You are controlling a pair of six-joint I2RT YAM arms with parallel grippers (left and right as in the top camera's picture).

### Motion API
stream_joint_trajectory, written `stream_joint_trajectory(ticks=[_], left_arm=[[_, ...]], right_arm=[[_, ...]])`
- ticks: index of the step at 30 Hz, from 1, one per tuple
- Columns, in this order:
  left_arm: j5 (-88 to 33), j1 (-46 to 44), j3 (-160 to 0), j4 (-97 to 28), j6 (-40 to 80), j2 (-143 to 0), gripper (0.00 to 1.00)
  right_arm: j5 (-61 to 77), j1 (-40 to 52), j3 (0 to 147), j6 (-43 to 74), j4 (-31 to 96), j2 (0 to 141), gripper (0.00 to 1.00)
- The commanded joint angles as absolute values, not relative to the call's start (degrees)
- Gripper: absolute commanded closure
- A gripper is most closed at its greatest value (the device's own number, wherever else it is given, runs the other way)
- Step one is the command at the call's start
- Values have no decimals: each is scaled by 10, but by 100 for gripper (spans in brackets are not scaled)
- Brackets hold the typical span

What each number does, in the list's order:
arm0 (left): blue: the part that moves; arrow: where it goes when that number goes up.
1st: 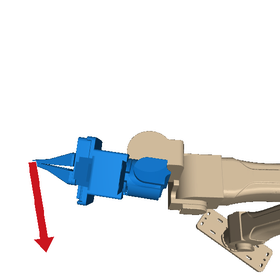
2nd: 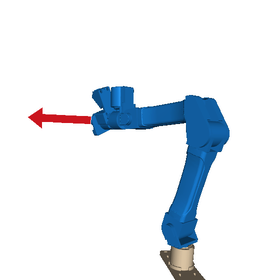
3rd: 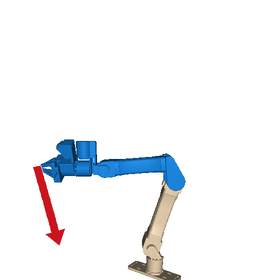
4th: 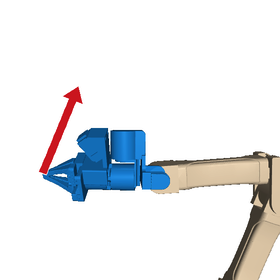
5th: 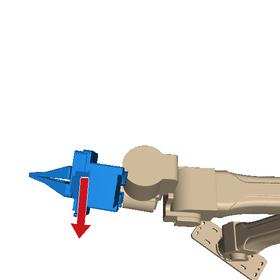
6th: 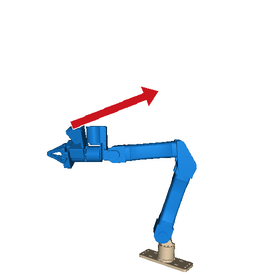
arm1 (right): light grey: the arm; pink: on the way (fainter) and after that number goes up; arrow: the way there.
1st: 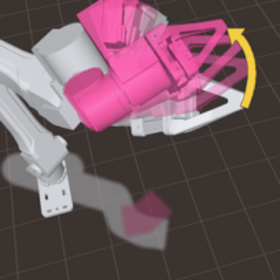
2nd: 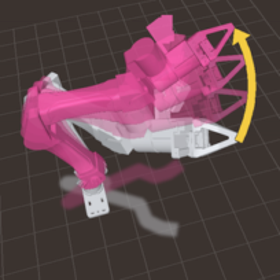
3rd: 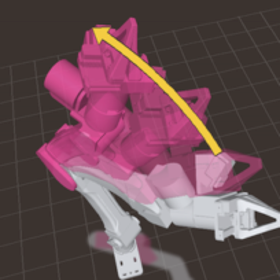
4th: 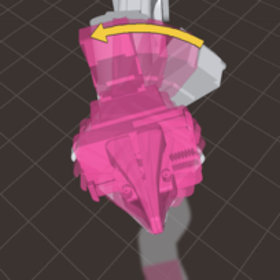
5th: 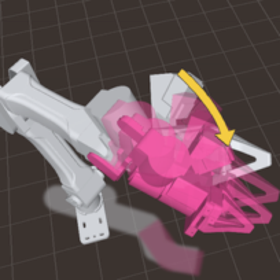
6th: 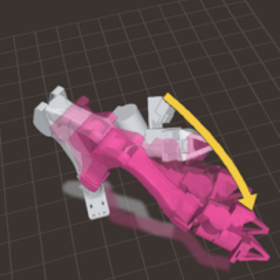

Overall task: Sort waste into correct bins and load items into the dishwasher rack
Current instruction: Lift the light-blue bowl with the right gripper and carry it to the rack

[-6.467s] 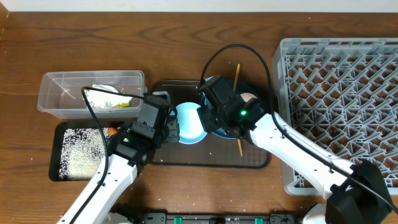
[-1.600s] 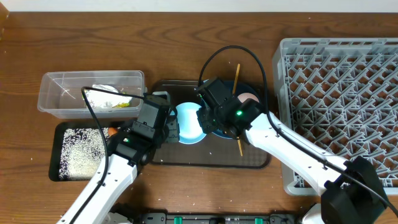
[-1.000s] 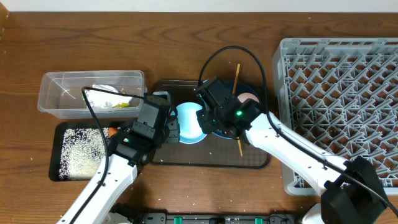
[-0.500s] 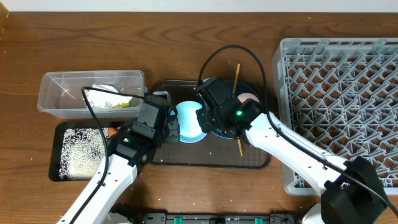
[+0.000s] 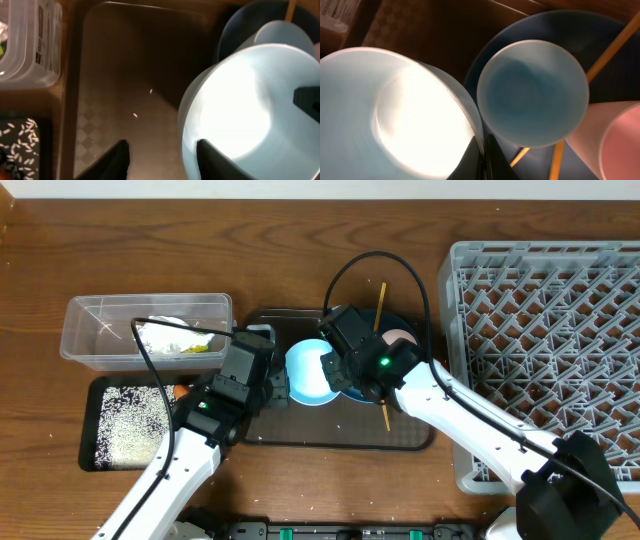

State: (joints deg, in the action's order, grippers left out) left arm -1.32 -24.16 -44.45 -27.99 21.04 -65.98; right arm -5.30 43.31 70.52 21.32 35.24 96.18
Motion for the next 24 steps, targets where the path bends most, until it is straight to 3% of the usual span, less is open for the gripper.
stream_joint_trajectory(ticks=[1,3,7,24], left_arm=[[-9,-243,-452,-275,210,-653,44],[-10,-243,-452,-272,210,-653,35],[-10,-243,-452,-271,210,-653,30],[-9,-243,-452,-271,210,-653,28]], right_arm=[[-78,422,711,222,346,967,99],[-91,417,711,222,345,967,99],[-96,401,714,220,345,964,99],[-124,270,740,134,377,752,99]])
